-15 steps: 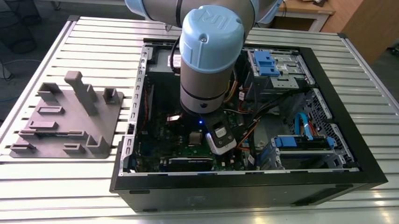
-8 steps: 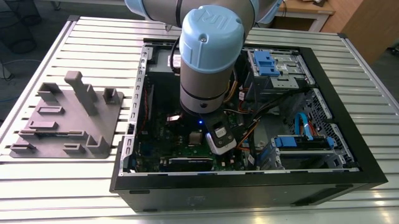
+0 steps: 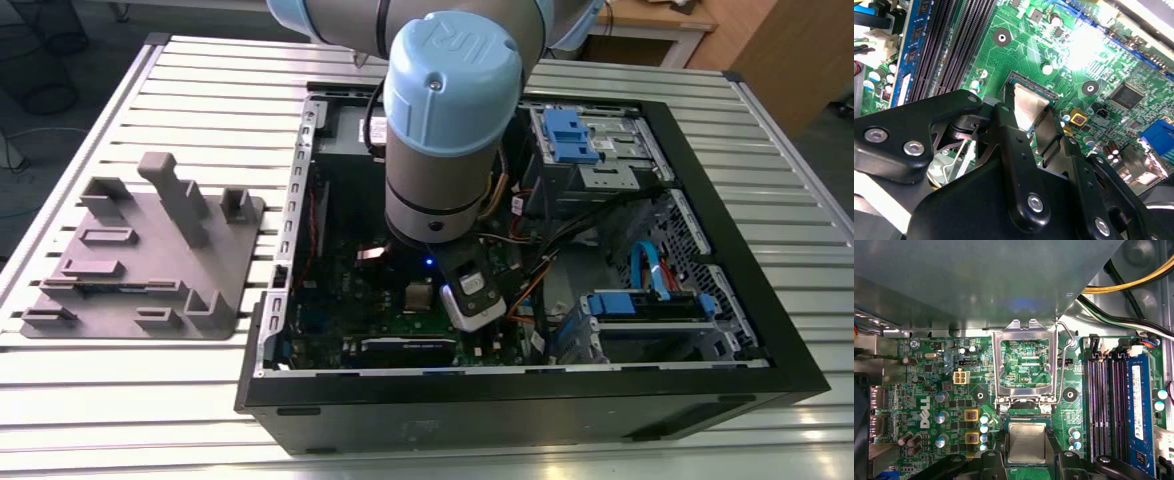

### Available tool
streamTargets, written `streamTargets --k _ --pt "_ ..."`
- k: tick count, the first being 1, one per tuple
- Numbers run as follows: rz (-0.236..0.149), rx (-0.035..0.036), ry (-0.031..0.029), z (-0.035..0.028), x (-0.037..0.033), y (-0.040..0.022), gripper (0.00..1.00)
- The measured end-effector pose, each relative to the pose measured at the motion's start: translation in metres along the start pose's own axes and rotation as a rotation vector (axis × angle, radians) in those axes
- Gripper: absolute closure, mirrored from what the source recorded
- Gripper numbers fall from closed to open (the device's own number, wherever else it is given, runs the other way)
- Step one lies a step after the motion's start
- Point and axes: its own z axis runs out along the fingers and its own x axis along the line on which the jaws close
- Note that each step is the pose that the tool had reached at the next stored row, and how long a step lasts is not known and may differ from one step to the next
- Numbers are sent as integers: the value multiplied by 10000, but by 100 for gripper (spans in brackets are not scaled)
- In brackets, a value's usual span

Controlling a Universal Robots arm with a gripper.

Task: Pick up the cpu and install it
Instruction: 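Place the cpu into insertion slot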

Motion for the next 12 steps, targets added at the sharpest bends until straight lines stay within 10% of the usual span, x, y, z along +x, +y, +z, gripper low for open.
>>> streamTargets --k 12 --pt "-4 -1 0 -47 1 4 59"
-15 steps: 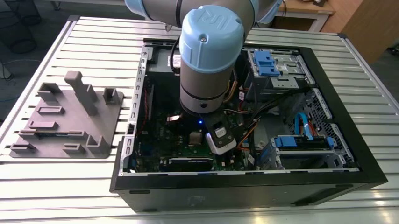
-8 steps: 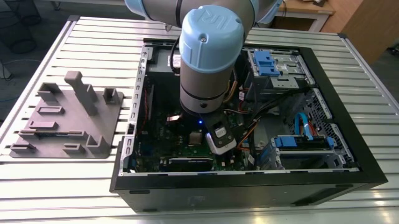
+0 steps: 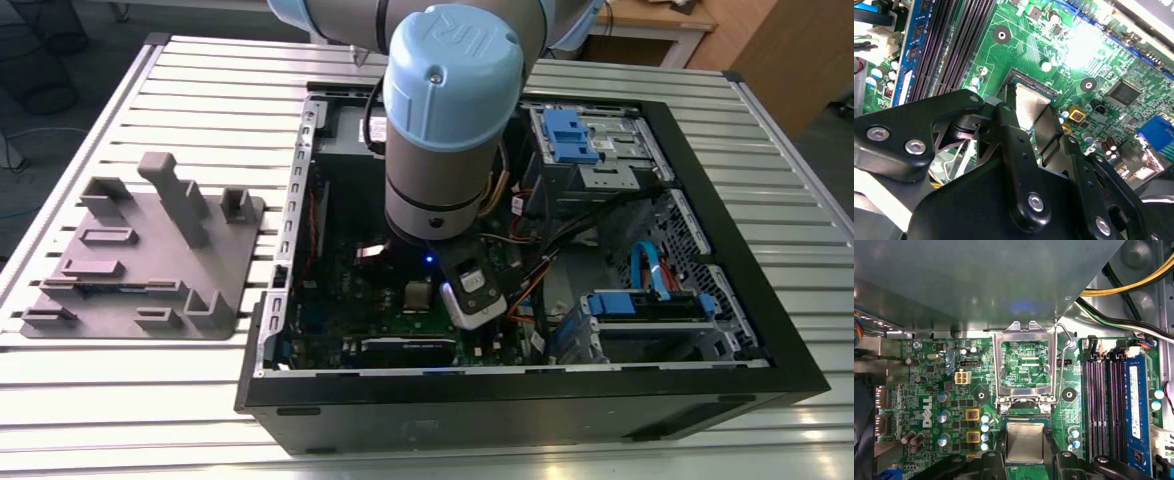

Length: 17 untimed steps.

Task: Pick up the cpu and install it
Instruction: 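Place the cpu into insertion slot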

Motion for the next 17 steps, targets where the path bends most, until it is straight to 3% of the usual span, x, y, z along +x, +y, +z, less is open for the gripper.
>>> streamTargets --k 17 --pt "-20 2 3 48 0 -4 59"
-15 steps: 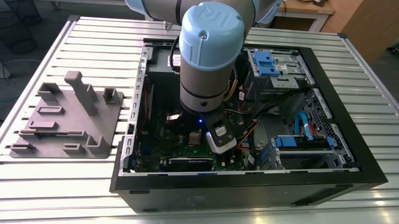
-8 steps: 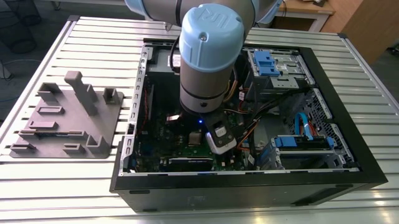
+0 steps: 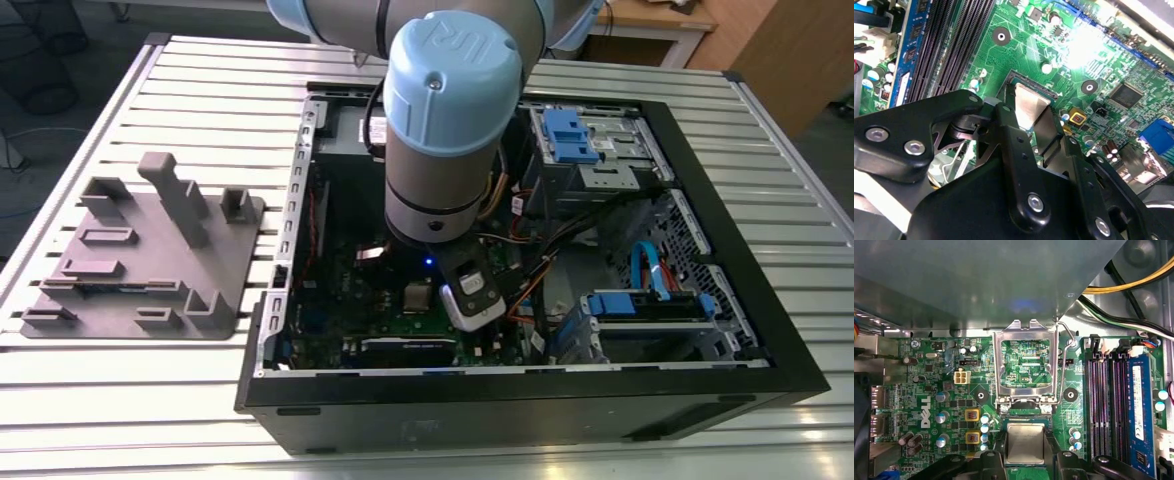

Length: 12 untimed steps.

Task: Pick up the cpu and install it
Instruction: 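Place the cpu into insertion slot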

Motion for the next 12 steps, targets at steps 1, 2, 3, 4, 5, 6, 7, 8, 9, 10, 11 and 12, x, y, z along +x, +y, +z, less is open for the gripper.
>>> streamTargets --k 1,2,3,4,5,6,7,8,9,10,11,12 --pt "0 0 0 0 0 0 59" --pt "0 0 0 0 0 0 59" --pt "0 2 0 -1 0 0 59" --pt "0 2 0 0 0 0 60" --pt "0 2 0 0 0 0 60" --pt "0 1 0 0 0 0 61" --pt "0 0 0 1 0 0 61" --pt "0 0 0 1 0 0 61" --pt "0 -1 0 1 0 0 61" --pt "0 0 0 1 0 0 61" --pt "0 0 0 1 0 0 61" --pt "0 0 0 1 0 0 61"
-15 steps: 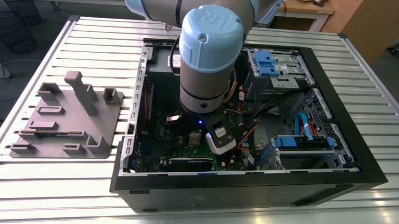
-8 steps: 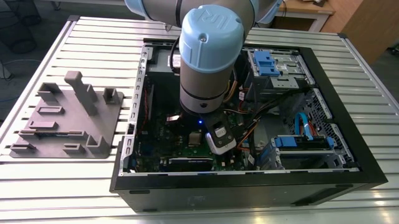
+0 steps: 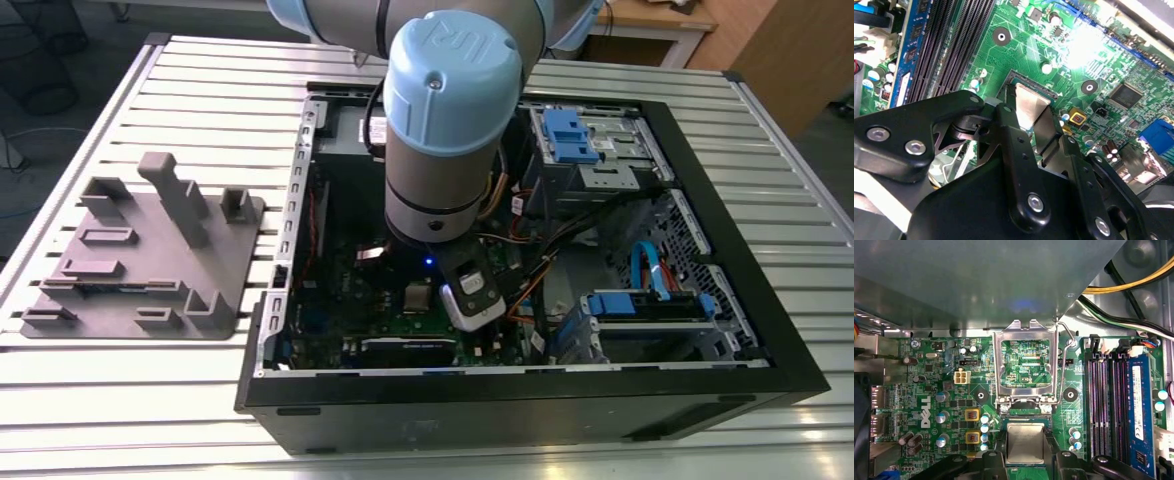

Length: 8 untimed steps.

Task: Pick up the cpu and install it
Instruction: 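Place the cpu into insertion slot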

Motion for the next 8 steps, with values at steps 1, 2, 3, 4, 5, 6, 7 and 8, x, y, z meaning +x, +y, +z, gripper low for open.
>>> streamTargets --k 1,2,3,4,5,6,7,8 --pt "0 0 0 0 0 0 61" --pt "0 0 0 0 0 0 61" --pt "0 0 0 0 0 0 61" --pt "0 -1 0 0 0 0 61" --pt "-2 -4 -2 -4 0 1 61" --pt "-5 -11 -5 -10 -1 2 61" --pt "-9 -15 -7 -17 -1 3 61" --pt "-9 -14 -5 -26 -1 4 61"
